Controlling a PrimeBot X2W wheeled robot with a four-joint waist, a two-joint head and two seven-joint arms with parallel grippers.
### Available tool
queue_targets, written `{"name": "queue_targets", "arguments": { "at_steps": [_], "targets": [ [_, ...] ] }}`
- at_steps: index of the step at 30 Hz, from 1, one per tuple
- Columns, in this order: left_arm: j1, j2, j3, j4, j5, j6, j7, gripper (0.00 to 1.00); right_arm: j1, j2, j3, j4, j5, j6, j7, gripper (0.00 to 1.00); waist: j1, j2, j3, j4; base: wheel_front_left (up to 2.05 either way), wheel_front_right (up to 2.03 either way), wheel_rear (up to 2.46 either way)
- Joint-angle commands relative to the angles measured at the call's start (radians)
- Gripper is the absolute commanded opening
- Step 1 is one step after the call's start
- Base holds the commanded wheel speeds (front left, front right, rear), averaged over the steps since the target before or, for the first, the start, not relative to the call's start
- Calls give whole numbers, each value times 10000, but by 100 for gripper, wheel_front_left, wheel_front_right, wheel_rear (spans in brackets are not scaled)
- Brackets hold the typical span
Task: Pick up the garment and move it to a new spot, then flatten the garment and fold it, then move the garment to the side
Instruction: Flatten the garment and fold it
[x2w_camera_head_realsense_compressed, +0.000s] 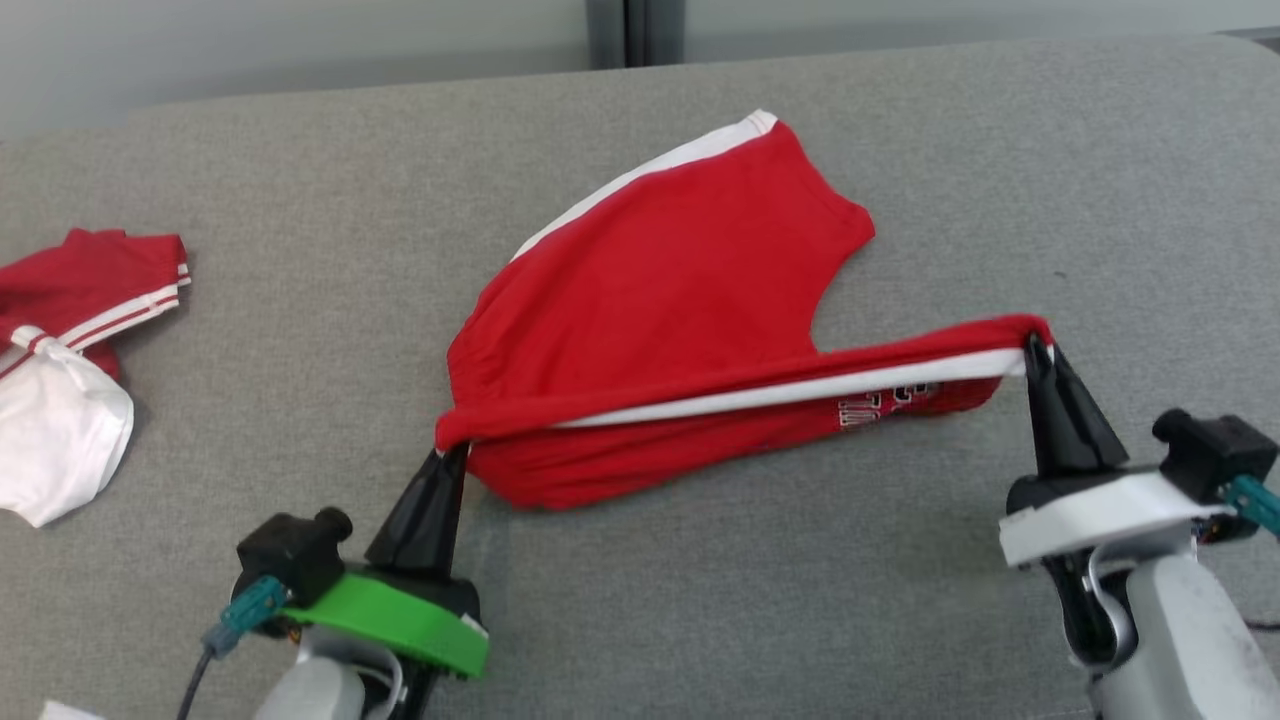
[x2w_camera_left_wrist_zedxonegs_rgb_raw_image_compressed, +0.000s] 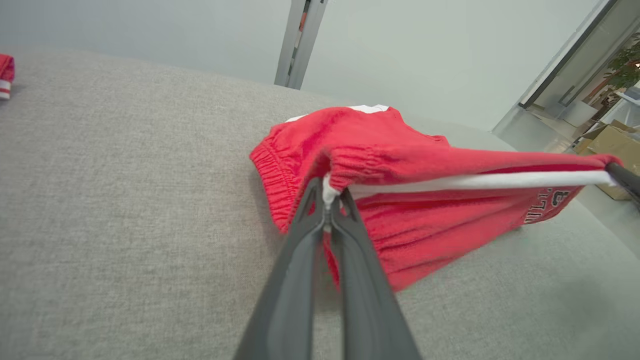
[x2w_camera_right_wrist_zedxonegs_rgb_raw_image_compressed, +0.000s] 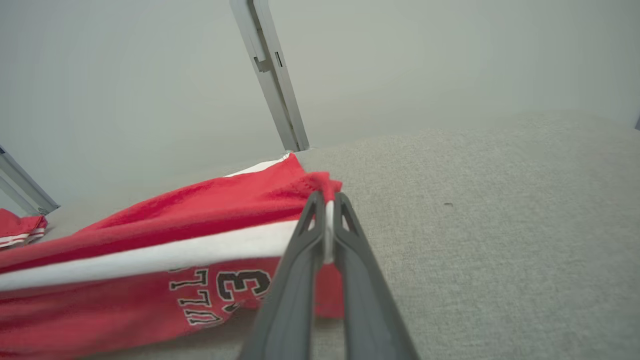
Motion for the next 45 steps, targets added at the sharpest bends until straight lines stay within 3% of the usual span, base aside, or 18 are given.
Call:
{"name": "queue_targets", "arguments": {
  "at_steps": [1, 12, 21, 22, 23, 24, 25, 26, 38, 43, 44, 45],
  "targets": [
    [-533, 103, 10, -79, 29, 44, -38, 0, -645, -85, -62, 209, -206, -39, -50, 0, 0, -1, 819, 449, 0, 0, 0],
    [-3358, 59, -752, 246, -525, 41, -37, 0, -5346, -343, -33, 2354, -1897, -30, 562, 0, 0, -1, 2703, 1414, 0, 0, 0],
    [-4828, -80, -922, 764, -779, 41, -37, 0, -7981, -293, -57, 4367, -3524, -30, 616, 0, 0, -1, 3694, 1756, 0, 0, 0],
    [-4911, -119, -926, 852, -822, 41, -36, 0, -8182, -267, -131, 4622, -3686, -30, 571, 4, 0, -1, 3767, 1774, 0, 0, 0],
    [-4974, -142, -929, 905, -843, 41, -37, 11, -8338, -259, -246, 4828, -3848, -30, 534, 36, 0, -1, 3804, 1784, 0, 0, 0],
    [-5026, -175, -917, 976, -858, 41, -37, 41, -8488, -240, -362, 5080, -4070, -30, 483, 100, 0, -1, 3834, 1792, 0, 0, 0],
    [-5050, -219, -885, 1031, -889, 41, -37, 93, -8587, -197, -448, 5243, -4193, -30, 431, 100, 0, -1, 3846, 1797, 0, 0, 0],
    [-5061, -257, -868, 1069, -888, 41, -37, 100, -8691, -157, -574, 5412, -4354, -30, 333, 100, 0, -1, 3842, 1803, 0, 0, 0],
    [-3756, -390, -173, 967, -527, 41, -37, 100, -7645, -285, -921, 5821, -4882, -30, -40, 100, 0, -1, 3166, 1568, 0, 0, 0],
    [-3321, -453, 30, 972, -387, 41, -36, 100, -6961, -271, -920, 6812, -4860, -30, 278, 100, 0, -1, 2854, 1492, 0, 0, 0],
    [-3267, -461, 41, 996, -364, 41, -36, 100, -6846, -243, -902, 7027, -4796, -30, 359, 88, 0, -1, 2800, 1484, 0, 0, 0],
    [-3201, -487, 56, 1027, -345, 41, -37, 100, -6717, -220, -870, 7253, -4700, -30, 413, 37, 0, -1, 2711, 1477, 0, 0, 0]
  ]
}}
